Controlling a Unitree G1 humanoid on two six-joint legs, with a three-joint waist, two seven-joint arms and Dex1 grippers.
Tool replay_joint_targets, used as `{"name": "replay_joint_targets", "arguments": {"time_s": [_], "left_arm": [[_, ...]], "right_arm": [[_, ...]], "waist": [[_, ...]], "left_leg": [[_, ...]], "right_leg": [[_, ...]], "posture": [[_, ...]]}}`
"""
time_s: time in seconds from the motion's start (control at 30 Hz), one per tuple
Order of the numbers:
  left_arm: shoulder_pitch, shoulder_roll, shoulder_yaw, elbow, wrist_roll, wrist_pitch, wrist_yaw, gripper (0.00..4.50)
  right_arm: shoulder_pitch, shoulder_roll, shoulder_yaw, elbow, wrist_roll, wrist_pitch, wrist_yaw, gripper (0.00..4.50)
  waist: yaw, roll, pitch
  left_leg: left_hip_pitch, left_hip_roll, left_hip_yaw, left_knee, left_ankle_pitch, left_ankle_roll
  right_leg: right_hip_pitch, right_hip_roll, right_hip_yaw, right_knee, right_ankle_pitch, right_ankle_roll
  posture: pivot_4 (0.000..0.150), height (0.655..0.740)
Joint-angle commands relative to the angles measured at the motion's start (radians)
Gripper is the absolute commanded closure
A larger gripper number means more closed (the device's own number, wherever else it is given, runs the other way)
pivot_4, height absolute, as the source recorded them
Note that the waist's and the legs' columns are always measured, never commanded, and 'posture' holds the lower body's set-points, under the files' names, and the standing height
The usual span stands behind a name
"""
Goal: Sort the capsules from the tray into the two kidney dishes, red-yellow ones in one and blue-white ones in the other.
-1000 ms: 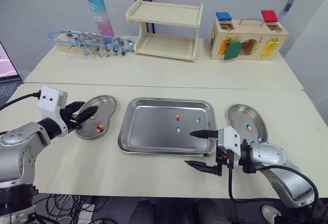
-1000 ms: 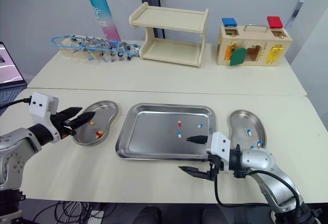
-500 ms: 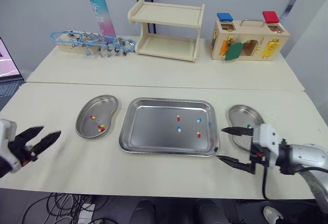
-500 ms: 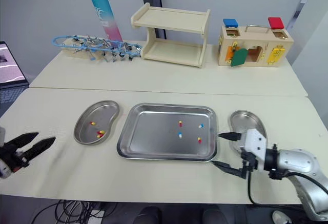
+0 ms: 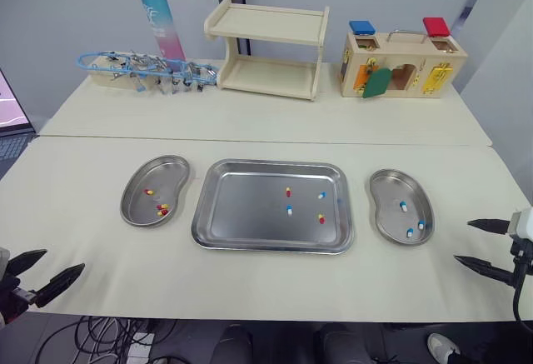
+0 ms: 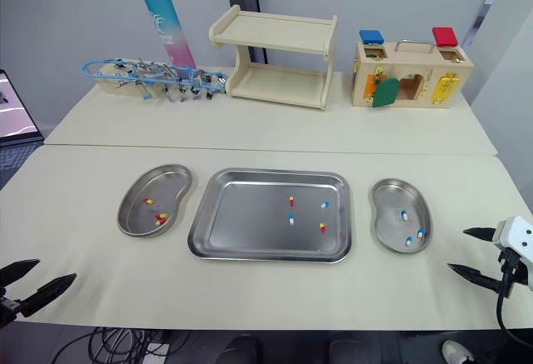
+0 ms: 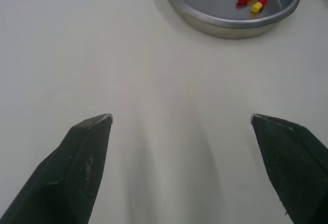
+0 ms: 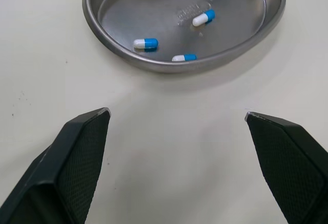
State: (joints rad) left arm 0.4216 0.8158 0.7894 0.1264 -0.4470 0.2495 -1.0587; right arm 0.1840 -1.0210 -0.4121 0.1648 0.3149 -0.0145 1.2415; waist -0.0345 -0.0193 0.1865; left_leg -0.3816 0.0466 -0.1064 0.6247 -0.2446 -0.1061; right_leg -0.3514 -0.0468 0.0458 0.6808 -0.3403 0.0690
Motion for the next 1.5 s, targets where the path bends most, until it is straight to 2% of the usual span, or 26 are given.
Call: {"name": "replay_joint_targets", "arguments": {"time_s": [0.03,0.2,0.37,0.57,0.77,0.9,1.03,1.2,1.4,1.5], "left_arm": [[0.018,-0.003,0.014,-0.032,-0.014,-0.011,-0.002,0.01],[0.044,-0.006,0.011,-0.069,-0.028,-0.007,-0.026,0.01],[0.089,-0.025,-0.034,-0.218,-0.083,0.015,-0.098,0.01],[0.118,-0.09,-0.138,-0.402,-0.138,-0.032,-0.172,0.01],[0.089,-0.15,-0.258,-0.536,-0.175,-0.048,-0.162,0.01],[0.041,-0.163,-0.332,-0.549,-0.18,-0.04,-0.147,0.01],[-0.02,-0.17,-0.399,-0.525,-0.173,-0.057,-0.148,0.01],[-0.056,-0.179,-0.419,-0.498,-0.183,-0.095,-0.171,0.01],[-0.068,-0.19,-0.436,-0.495,-0.178,-0.124,-0.163,0.01],[-0.066,-0.192,-0.441,-0.498,-0.176,-0.134,-0.158,0.0]], "right_arm": [[-0.015,-0.023,-0.01,0.025,-0.014,-0.034,0.009,0.0],[-0.038,-0.022,0.007,0.05,-0.028,-0.053,0.009,0.0],[-0.055,-0.02,0.019,0.064,-0.032,-0.06,0.008,0.0],[-0.044,-0.023,0.005,0.109,-0.048,-0.1,-0.008,0.0],[-0.027,-0.032,-0.034,0.114,-0.02,-0.056,-0.012,0.0],[-0.01,-0.038,-0.079,0.03,0.005,-0.011,-0.016,0.0],[0.021,-0.034,-0.102,-0.265,0.096,0.144,-0.039,0.0],[-0.068,-0.016,0.05,-0.623,0.228,0.451,-0.172,0.0],[-0.296,0.114,0.346,-0.747,0.205,0.576,-0.311,0.0],[-0.39,0.207,0.516,-0.732,0.107,0.597,-0.383,0.64]], "waist": [[0.0,0.0,0.0],[0.0,0.0,0.0],[0.0,0.0,0.0],[0.001,0.0,0.0],[0.001,0.001,-0.001],[0.002,0.002,-0.001],[-0.001,0.006,-0.002],[-0.003,0.005,-0.002],[0.002,0.003,-0.001],[0.003,0.003,-0.001]], "left_leg": [[0.0,0.0,0.0,0.0,0.0,0.0],[0.0,0.0,0.0,0.0,0.0,0.0],[0.0,0.0,0.0,0.0,0.0,0.0],[0.0,0.0,0.001,0.0,0.0,0.0],[0.0,0.0,0.001,0.001,0.0,0.0],[0.0,0.0,0.001,0.001,0.0,0.0],[0.0,0.0,0.001,0.001,0.0,0.0],[0.0,0.0,-0.001,0.001,0.0,0.0],[-0.001,0.0,-0.001,0.001,0.0,0.0],[-0.002,0.0,-0.002,0.001,0.0,0.0]], "right_leg": [[0.0,0.0,0.0,0.0,0.0,0.0],[0.0,0.0,0.0,0.0,0.0,0.0],[0.0,0.0,0.0,0.0,0.0,0.0],[0.0,0.0,0.001,0.0,0.0,0.0],[0.001,0.0,0.001,0.0,0.0,0.0],[0.001,0.0,0.001,0.0,0.0,0.0],[0.001,0.0,0.001,0.0,0.0,0.0],[0.001,0.001,0.001,0.0,0.0,0.0],[0.0,0.001,0.0,0.0,0.0,0.0],[0.0,0.001,0.0,0.0,0.0,0.0]], "posture": [[0.15,0.74],[0.15,0.74],[0.15,0.74],[0.15,0.74],[0.15,0.74],[0.15,0.74],[0.15,0.74],[0.15,0.74],[0.15,0.74],[0.15,0.74]]}}
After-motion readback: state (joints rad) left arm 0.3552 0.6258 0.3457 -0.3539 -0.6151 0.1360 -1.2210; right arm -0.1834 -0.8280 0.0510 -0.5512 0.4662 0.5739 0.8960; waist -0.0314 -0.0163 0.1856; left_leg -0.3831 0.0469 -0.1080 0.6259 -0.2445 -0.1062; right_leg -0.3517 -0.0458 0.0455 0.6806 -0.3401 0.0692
